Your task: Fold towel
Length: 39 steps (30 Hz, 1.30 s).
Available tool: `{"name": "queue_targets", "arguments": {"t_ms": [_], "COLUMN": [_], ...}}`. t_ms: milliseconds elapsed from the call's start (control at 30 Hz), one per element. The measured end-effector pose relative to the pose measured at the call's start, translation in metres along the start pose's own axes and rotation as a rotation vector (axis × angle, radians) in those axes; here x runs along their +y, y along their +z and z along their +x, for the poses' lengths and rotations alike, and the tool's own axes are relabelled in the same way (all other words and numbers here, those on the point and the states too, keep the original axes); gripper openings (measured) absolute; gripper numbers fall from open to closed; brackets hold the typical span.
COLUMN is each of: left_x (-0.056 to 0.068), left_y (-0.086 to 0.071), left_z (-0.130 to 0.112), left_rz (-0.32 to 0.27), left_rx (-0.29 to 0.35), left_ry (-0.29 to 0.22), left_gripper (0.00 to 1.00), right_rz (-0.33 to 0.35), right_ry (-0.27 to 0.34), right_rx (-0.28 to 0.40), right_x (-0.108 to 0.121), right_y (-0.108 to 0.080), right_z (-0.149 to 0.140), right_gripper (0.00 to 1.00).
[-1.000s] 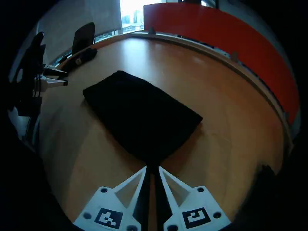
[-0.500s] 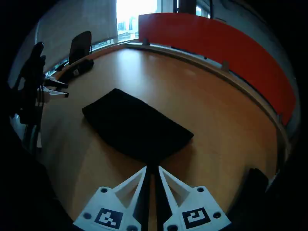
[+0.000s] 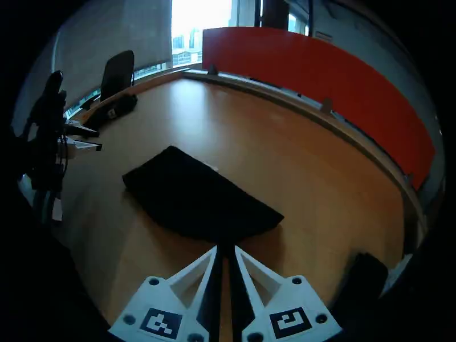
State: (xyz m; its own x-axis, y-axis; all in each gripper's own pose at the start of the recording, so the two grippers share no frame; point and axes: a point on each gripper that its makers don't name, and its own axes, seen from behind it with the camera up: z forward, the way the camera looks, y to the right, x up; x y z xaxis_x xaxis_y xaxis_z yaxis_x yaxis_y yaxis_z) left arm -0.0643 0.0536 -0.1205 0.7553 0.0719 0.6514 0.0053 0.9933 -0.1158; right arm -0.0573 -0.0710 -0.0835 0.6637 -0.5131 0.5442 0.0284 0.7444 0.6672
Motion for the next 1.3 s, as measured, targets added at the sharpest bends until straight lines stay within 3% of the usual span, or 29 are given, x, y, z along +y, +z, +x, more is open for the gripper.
{"name": "queue_targets", "arguments": {"t_ms": [400,667,967,1100,1300], "left_x": [0.003,-0.005,-0.010,-0.011,-0.014], "left_y": [-0.006,-0.014,-0.030,-0.036,-0.042], "left_z": [0.004,0.002,-0.005,-0.011,-0.023], "left_rz": [-0.006,0.010,0.029,0.040,0.054], "left_rx": [0.069,0.072,0.075,0.071,0.059], "left_ry": [-0.036,-0.036,-0.021,-0.009,-0.023], "left_gripper": [1.00,1.00,1.00,1.00,1.00], "right_rz": [0.007,0.044,0.162,0.233,0.339], "right_ry": [-0.066,-0.134,-0.290,-0.356,-0.426], "right_rx": [0.008,0.017,0.021,0.012,-0.025], "right_x": [-0.001,-0.011,-0.053,-0.082,-0.129], "right_y": [-0.004,0.001,0.028,0.048,0.085], "right_z": [0.021,0.047,0.094,0.112,0.115], "right_gripper": [0.06,0.06,0.06,0.06,0.06]}}
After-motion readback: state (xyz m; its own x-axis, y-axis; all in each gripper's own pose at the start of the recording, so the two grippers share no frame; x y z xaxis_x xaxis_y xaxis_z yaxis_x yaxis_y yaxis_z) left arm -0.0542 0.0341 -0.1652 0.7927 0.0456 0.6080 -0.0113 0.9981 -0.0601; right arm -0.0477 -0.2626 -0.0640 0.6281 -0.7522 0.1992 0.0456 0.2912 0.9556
